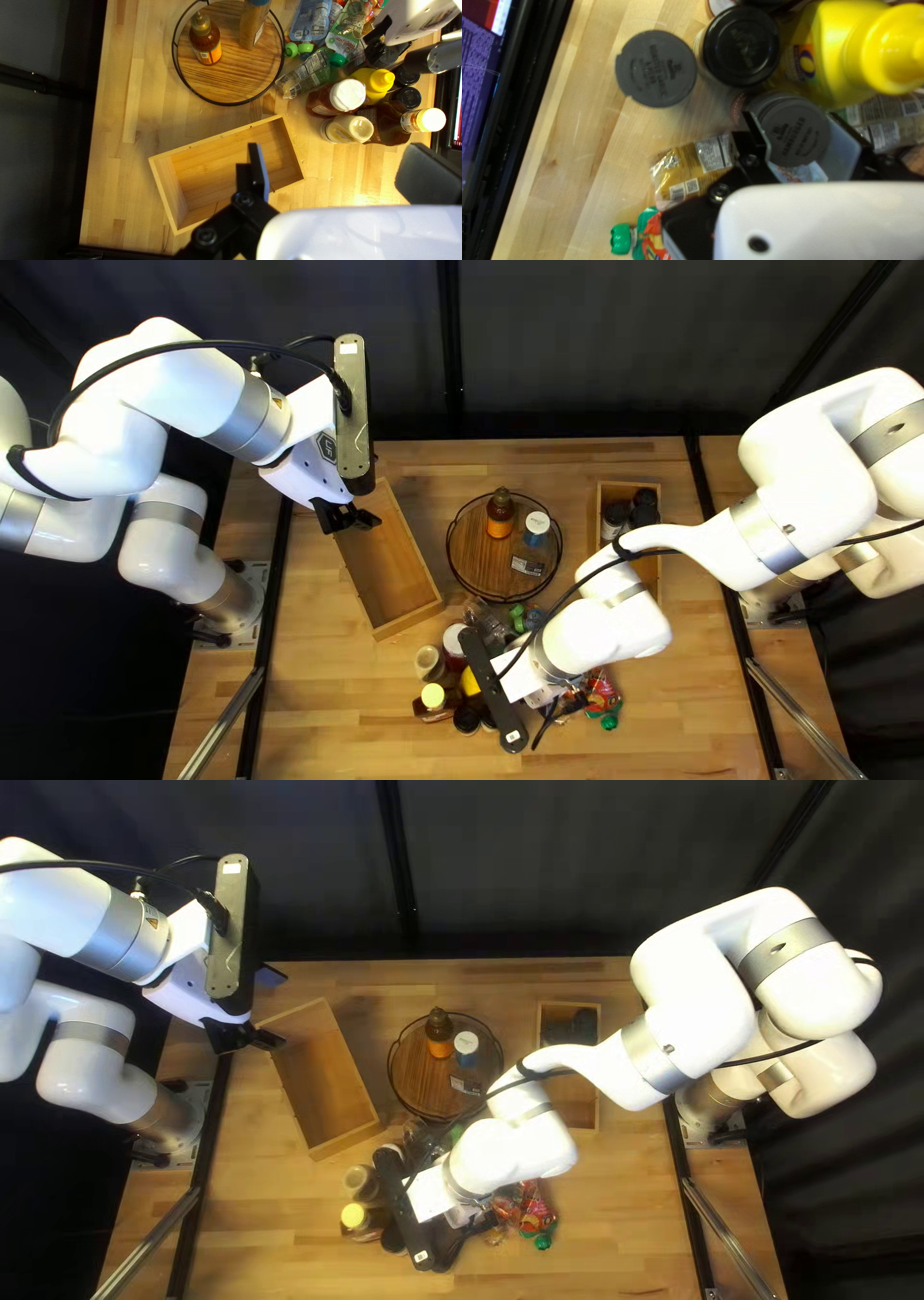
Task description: Separate condiments, baby food and spices and place it in 3 different racks/containers
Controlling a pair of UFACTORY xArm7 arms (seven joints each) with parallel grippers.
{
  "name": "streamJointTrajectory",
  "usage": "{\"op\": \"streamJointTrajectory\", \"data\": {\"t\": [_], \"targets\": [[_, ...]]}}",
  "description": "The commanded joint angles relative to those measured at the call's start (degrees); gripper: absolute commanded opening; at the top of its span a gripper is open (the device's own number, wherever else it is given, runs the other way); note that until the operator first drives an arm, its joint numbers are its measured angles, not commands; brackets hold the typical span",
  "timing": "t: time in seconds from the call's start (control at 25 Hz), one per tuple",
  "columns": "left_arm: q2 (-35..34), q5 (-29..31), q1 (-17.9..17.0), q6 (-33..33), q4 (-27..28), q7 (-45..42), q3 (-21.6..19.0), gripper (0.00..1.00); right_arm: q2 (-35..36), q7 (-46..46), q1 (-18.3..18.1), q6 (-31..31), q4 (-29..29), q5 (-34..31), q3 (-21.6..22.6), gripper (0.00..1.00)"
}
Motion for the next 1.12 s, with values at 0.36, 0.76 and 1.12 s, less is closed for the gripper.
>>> {"op": "streamJointTrajectory", "data": {"t": [0.36,0.76,1.12], "targets": [[0.0,0.0,0.0,0.0,0.0,0.0,0.0,1.00,-19.4,4.2,-0.7,17.3,-4.9,-3.5,-0.5,0.01],[0.0,0.0,0.0,0.0,0.0,0.0,0.0,1.00,-39.4,8.7,-6.5,18.3,-24.0,-8.7,-2.0,0.01],[0.0,0.0,0.0,0.0,0.0,0.0,0.0,1.00,-50.4,13.1,-12.4,17.9,-36.1,-12.6,-2.9,0.01]]}}
